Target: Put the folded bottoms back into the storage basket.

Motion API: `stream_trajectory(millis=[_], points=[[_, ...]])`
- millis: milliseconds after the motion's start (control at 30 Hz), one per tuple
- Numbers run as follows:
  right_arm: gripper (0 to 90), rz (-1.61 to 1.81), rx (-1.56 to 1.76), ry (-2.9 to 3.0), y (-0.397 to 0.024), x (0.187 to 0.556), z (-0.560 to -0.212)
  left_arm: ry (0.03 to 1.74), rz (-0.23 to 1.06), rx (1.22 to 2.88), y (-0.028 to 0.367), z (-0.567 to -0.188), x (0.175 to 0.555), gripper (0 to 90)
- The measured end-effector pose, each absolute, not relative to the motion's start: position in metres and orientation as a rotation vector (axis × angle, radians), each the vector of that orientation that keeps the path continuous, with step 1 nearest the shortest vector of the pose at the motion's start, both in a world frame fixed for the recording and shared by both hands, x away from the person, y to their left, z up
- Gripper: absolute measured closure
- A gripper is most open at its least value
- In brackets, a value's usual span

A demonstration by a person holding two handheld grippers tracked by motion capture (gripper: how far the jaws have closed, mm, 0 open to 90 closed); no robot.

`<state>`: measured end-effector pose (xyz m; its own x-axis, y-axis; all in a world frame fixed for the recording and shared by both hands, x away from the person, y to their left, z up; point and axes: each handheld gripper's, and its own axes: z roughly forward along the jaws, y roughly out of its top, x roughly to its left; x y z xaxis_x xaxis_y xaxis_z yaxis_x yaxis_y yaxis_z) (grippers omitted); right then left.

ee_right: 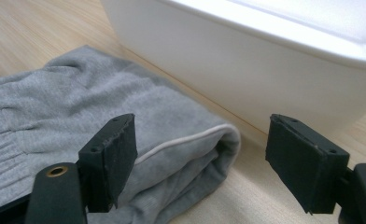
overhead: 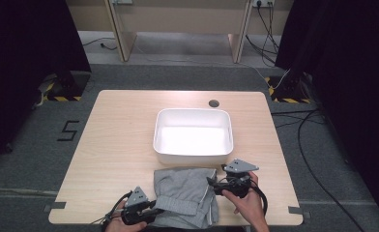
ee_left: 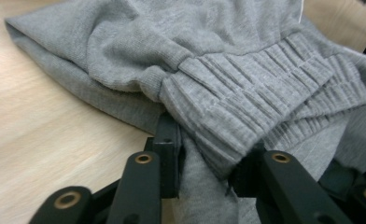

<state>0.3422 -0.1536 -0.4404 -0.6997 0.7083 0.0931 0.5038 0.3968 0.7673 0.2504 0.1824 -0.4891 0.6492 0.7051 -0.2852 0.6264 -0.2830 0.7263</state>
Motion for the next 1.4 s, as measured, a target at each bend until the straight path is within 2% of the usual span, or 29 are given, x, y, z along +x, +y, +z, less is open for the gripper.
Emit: stream_trajectory(millis=[133, 267, 433, 533, 633, 767, 800, 833, 867, 900, 933, 967, 1000, 1033, 1067, 1400], points=[[25.5, 1.204, 1.052, 2.420, -0.152, 0.340, -0.439, 1.066, 0.068, 1.972, 0.200, -0.490, 0.253, 70.2], [25.5, 1.211, 1.055, 2.439, -0.147, 0.339, -0.441, 1.058, 0.093, 1.982, 0.200, -0.490, 0.250, 70.1], [25.6, 1.182, 1.111, 2.497, -0.137, 0.343, -0.459, 1.043, 0.118, 1.984, 0.199, -0.491, 0.249, 69.2], [31.4, 1.179, 1.175, 2.529, -0.134, 0.346, -0.469, 1.061, 0.096, 1.968, 0.199, -0.492, 0.250, 69.0], [31.6, 1.128, 1.189, 2.537, -0.129, 0.348, -0.479, 1.055, 0.106, 1.971, 0.199, -0.492, 0.249, 68.4], [36.4, 1.141, 1.218, 2.557, -0.129, 0.350, -0.481, 1.041, 0.135, 1.983, 0.197, -0.492, 0.248, 67.2], [43.8, 1.168, 1.219, 2.573, -0.129, 0.350, -0.481, 1.038, 0.146, 1.986, 0.196, -0.492, 0.247, 67.3], [43.8, 1.168, 1.219, 2.573, -0.129, 0.350, -0.481, 1.038, 0.146, 1.986, 0.196, -0.492, 0.247, 67.7], [50.3, 1.192, 1.194, 2.579, -0.129, 0.349, -0.480, 1.033, 0.152, 1.989, 0.196, -0.492, 0.246, 68.5], [50.3, 1.192, 1.194, 2.579, -0.129, 0.349, -0.480, 1.028, 0.159, 1.993, 0.196, -0.491, 0.246, 68.5], [56.9, 1.203, 1.145, 2.566, -0.128, 0.347, -0.479, 1.017, 0.160, 1.985, 0.196, -0.491, 0.245, 71.6], [56.9, 1.203, 1.145, 2.566, -0.128, 0.347, -0.479, 1.017, 0.160, 1.985, 0.196, -0.491, 0.245, 73.1], [62.8, 1.200, 1.105, 2.541, -0.128, 0.344, -0.476, 1.002, 0.165, 1.991, 0.196, -0.490, 0.245, 74.6], [62.8, 1.200, 1.105, 2.541, -0.128, 0.344, -0.476, 0.990, 0.173, 1.986, 0.196, -0.488, 0.244, 74.6], [66.5, 1.205, 1.045, 2.510, -0.128, 0.337, -0.471, 0.952, 0.200, 2.002, 0.195, -0.481, 0.242, 76.0], [72.3, 1.269, 0.881, 2.433, -0.121, 0.314, -0.438, 0.835, 0.182, 1.986, 0.185, -0.453, 0.223, 76.8]])
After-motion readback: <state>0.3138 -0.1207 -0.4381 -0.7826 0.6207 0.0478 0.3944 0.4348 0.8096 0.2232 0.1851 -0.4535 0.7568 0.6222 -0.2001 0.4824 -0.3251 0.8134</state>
